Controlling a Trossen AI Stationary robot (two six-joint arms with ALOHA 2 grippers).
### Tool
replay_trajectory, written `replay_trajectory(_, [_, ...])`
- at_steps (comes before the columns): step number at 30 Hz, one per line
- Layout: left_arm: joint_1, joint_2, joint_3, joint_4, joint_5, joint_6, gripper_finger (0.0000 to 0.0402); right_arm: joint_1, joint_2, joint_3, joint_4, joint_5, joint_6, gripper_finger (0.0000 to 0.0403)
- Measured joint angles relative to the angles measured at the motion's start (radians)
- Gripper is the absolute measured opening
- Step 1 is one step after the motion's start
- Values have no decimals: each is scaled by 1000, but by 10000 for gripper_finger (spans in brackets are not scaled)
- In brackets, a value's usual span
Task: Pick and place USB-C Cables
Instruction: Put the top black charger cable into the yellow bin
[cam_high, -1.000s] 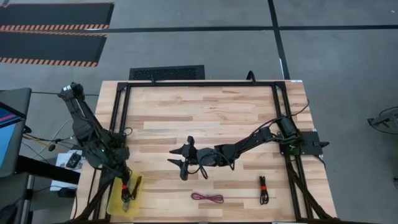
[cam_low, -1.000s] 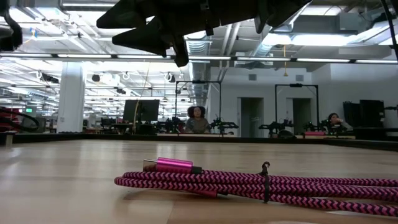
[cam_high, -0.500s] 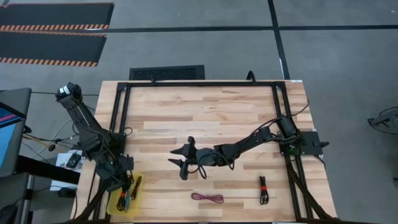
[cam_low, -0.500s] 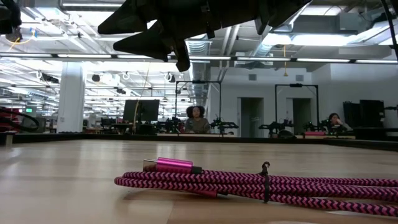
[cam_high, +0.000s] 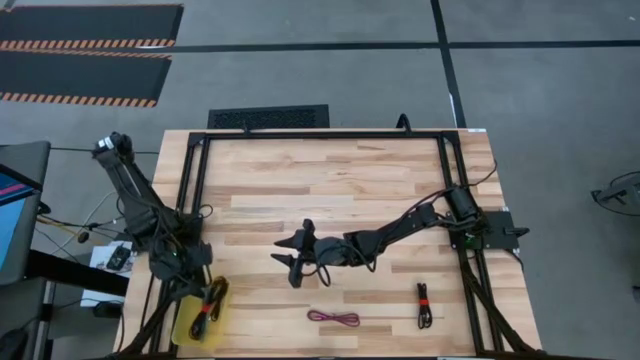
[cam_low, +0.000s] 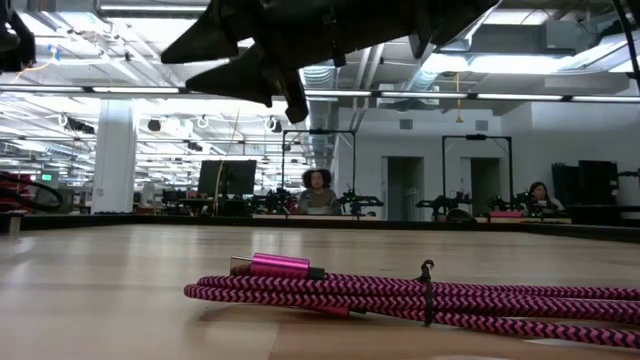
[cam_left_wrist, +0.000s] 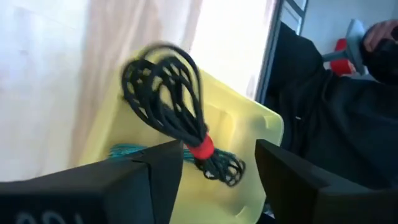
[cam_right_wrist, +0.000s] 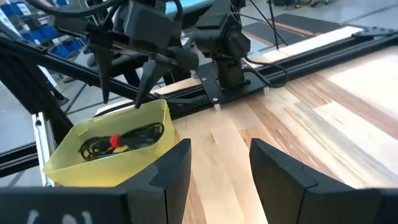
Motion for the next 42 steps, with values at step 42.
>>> replay_trajectory(42, [0, -60, 146, -72, -693, 528, 194, 38, -169, 0, -472, 43, 140, 138])
